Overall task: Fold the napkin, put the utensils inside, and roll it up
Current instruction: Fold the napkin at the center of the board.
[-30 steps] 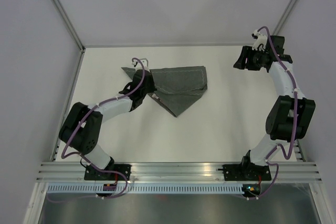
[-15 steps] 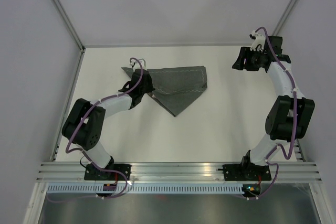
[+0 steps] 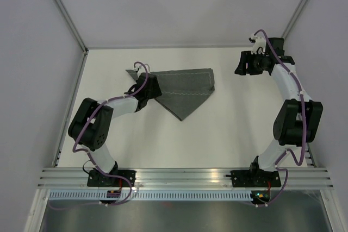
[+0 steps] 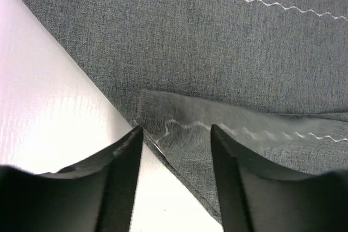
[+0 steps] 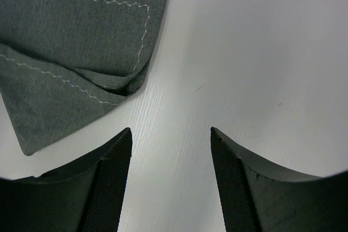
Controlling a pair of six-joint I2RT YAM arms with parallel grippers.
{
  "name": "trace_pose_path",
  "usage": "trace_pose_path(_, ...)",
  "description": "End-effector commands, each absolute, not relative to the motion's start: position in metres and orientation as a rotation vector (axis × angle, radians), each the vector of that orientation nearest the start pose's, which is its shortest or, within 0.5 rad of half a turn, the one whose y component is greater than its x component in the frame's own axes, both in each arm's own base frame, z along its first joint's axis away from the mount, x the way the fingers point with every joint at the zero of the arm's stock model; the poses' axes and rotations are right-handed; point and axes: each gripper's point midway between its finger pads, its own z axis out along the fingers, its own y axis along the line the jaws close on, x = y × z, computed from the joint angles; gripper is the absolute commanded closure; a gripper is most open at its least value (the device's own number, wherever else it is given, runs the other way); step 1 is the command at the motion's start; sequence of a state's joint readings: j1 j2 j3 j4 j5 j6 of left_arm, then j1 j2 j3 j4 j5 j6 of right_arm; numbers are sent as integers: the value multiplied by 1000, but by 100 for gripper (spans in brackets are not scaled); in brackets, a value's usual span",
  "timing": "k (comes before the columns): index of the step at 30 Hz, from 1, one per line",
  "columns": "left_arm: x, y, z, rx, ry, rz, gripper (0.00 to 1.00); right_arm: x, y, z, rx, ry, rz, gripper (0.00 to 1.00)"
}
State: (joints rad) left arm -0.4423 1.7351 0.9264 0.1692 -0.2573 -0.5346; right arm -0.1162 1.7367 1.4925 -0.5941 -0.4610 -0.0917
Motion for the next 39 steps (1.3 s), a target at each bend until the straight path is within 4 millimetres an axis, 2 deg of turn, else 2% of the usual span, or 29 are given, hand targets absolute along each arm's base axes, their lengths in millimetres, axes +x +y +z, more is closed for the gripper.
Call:
trace_pose_path(1, 436, -173, 85, -296, 2110, -297, 40, 441, 27, 163, -230, 2362, 428, 35)
trace_pose_path(2, 438, -173, 92, -297, 2090, -307, 35, 441, 29, 163, -246, 2362, 426, 35)
trace_pose_path(8, 440, -170, 126, -288, 2018, -319, 29, 435, 47, 160, -330, 2369, 445, 34)
trace_pose_path(10, 439, -164, 129, -306, 2019, -289, 29, 431, 59, 156, -381, 2381, 461, 34)
trace_pose_path(12, 444, -145, 134, -382, 2014, -231, 28, 429, 65, 153, -400, 2390, 459, 35)
trace_pose_path(13, 444, -136, 131, -413, 2035, -216, 28, 427, 80, 150, -441, 2392, 473, 35)
trace_pose_path(14, 451, -115, 132, -475, 2026, -213, 27, 426, 83, 150, -452, 2390, 475, 35)
trace_pose_path(16, 457, -104, 125, -548, 2052, -293, 27, 423, 91, 149, -477, 2393, 483, 35)
trace_pose_path(17, 466, -85, 127, -602, 2035, -301, 27, 423, 93, 148, -482, 2394, 482, 35)
trace_pose_path(18, 470, -84, 125, -614, 2043, -344, 27, 423, 94, 148, -489, 2392, 483, 35)
trace_pose_path(19, 473, -78, 114, -634, 2070, -337, 25, 422, 97, 146, -495, 2395, 488, 36)
trace_pose_path(20, 483, -69, 118, -655, 2054, -335, 20, 422, 97, 145, -495, 2397, 490, 36)
trace_pose_path(21, 488, -68, 107, -653, 2079, -342, 12, 421, 99, 143, -501, 2400, 495, 36)
trace_pose_path(22, 493, -66, 115, -655, 2064, -352, 7, 421, 101, 143, -508, 2399, 495, 36)
trace_pose_path(25, 508, -58, 101, -692, 2080, -359, 9, 421, 103, 139, -517, 2405, 498, 37)
trace_pose_path(27, 519, -54, 90, -725, 2095, -369, 13, 421, 103, 137, -518, 2408, 498, 37)
trace_pose_path(29, 528, -49, 88, -762, 2089, -383, 18, 422, 103, 136, -524, 2410, 493, 39)
trace_pose_path(30, 529, -48, 76, -782, 2107, -384, 20, 422, 103, 137, -527, 2409, 492, 40)
trace_pose_path(33, 535, -43, 67, -847, 2096, -393, 22, 423, 103, 135, -532, 2410, 489, 41)
trace_pose_path(39, 544, -37, 60, -884, 2090, -375, 26, 423, 101, 128, -535, 2424, 480, 43)
